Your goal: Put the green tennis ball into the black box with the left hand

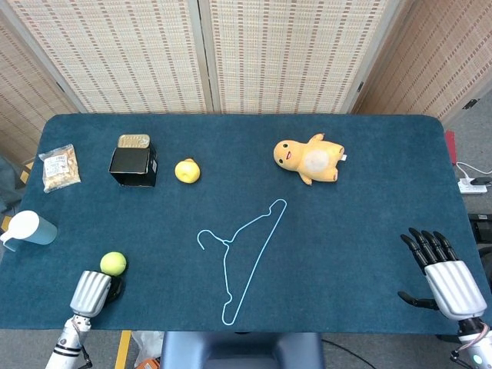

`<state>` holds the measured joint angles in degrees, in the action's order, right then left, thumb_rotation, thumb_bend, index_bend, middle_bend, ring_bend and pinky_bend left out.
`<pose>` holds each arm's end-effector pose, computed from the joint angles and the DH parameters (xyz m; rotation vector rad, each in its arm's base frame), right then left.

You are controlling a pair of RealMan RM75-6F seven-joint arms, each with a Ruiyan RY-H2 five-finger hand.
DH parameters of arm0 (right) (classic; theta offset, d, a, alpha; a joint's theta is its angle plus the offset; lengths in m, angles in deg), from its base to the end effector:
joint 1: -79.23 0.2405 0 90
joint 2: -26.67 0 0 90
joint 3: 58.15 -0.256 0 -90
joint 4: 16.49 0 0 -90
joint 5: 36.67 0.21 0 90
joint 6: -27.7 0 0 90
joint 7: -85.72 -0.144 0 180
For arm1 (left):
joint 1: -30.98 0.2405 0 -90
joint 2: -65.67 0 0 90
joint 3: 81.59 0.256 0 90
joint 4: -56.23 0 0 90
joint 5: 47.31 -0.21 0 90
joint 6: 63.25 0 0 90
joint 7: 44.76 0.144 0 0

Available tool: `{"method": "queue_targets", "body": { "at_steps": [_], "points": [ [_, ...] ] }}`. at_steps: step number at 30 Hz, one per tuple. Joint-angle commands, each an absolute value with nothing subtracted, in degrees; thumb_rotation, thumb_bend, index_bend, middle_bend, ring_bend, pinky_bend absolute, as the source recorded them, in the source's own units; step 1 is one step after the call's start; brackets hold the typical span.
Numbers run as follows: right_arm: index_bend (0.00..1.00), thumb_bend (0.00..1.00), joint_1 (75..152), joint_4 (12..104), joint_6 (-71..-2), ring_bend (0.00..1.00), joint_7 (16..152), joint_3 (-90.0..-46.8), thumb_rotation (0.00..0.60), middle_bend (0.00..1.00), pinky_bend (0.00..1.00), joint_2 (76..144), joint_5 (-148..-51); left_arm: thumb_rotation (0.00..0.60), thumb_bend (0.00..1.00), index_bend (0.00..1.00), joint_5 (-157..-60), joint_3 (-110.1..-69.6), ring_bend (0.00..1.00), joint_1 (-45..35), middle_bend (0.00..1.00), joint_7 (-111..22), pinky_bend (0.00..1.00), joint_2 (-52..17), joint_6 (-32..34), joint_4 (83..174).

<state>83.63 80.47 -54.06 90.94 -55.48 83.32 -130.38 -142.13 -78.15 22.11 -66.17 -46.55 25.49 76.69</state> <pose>-0.3006 -0.1550 0.1652 1.6210 -0.8527 0.7584 -0.3564 0.1953 -0.0175 -1.6254 -0.7886 -0.9831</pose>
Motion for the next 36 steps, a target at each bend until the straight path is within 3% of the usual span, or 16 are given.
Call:
{"method": "queue_targets", "body": {
  "at_steps": [1,20,36],
  "points": [
    [0.00,0.00,83.63,80.38,-54.05,0.00,90.84,-55.56,0.600,0.00,0.00,83.34,-130.27,0.600,0.84,1.00,-141.45,-78.63,1.00,21.00,1.00,-65.20,1.00,-46.09,23.91,78.21],
    [0.00,0.00,84.00,80.78,-52.90,0.00,92.32,-56.03,0.600,0.00,0.00,83.67,-128.81,0.600,0.85,1.00,-136.67,-83.49,1.00,12.47,1.00,-59.36,1.00,-43.72,13.48,85.47],
    [0.00,0.00,84.64,81.52,-51.42,0.00,94.84,-56.73,0.600,0.00,0.00,84.35,-126.83,0.600,0.85,1.00,-133.53,-86.62,1.00,2.47,1.00,-59.32,1.00,-45.64,1.92,78.20]
  ]
}}
